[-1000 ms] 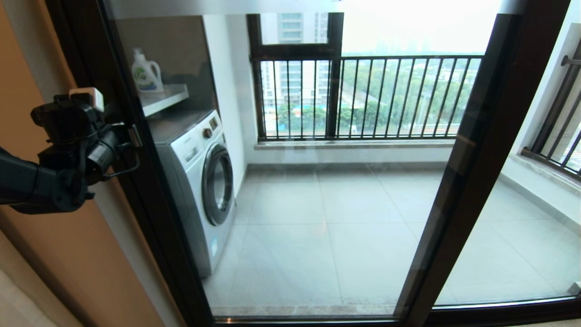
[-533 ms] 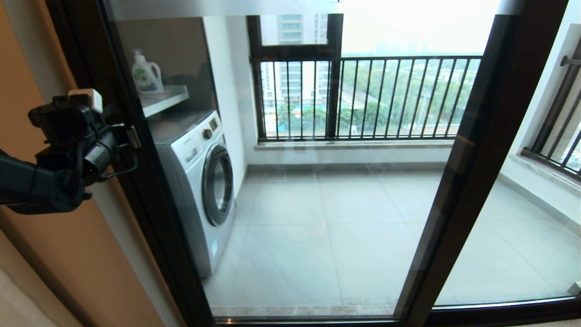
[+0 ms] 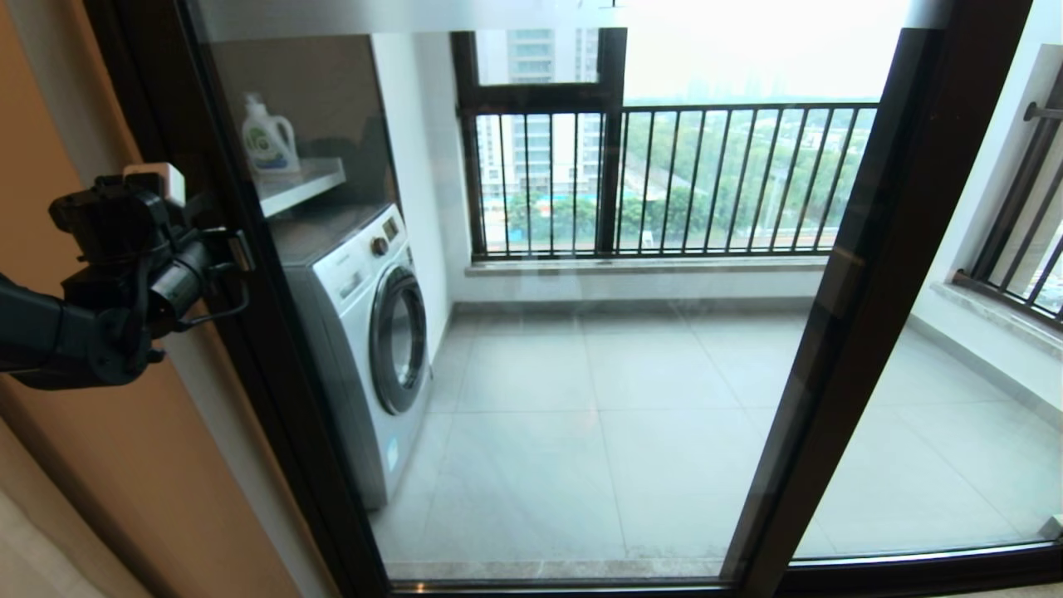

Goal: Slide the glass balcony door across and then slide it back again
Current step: Close the slid door

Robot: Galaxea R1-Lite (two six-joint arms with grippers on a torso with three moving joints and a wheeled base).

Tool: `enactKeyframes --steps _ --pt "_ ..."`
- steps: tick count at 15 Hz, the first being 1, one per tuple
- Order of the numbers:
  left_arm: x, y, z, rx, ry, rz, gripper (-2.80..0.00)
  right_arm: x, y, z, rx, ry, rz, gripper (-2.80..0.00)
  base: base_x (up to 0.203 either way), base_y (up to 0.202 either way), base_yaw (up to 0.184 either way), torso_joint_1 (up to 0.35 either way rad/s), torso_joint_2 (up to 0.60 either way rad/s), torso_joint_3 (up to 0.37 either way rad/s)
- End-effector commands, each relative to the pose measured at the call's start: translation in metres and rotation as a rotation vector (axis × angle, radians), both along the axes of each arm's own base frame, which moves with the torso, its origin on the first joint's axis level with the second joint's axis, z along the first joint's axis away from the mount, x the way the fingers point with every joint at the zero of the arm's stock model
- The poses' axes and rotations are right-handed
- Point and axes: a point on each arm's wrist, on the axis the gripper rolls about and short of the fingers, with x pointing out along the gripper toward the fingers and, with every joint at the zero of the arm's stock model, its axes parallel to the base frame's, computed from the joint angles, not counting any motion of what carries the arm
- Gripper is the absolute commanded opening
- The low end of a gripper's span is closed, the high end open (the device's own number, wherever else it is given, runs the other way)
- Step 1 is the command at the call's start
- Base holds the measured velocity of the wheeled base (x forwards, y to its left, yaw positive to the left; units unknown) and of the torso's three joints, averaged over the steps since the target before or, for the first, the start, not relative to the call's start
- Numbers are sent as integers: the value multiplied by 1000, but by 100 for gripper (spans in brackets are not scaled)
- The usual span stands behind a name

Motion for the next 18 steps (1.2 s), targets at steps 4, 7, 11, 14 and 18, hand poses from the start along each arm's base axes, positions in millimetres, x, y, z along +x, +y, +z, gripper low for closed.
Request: enactKeyframes --steps 4,7,11,14,18 --pt "0 -2 3 3 -17 3 -280 1 0 -3 -1 13 2 -280 0 0 0 0 0 0" --pt "-3 -13 9 3 -32 -25 -280 1 0 -3 -1 13 1 -280 0 0 0 0 0 0" --pt "-23 -39 29 4 -67 -89 -280 1 0 -3 -1 13 1 -280 0 0 0 0 0 0" --pt "-52 -68 47 4 -98 -165 -280 1 0 -3 -1 13 1 -280 0 0 0 0 0 0" --pt "-83 -72 52 3 -99 -177 -280 1 0 -3 -1 13 1 -280 0 0 0 0 0 0"
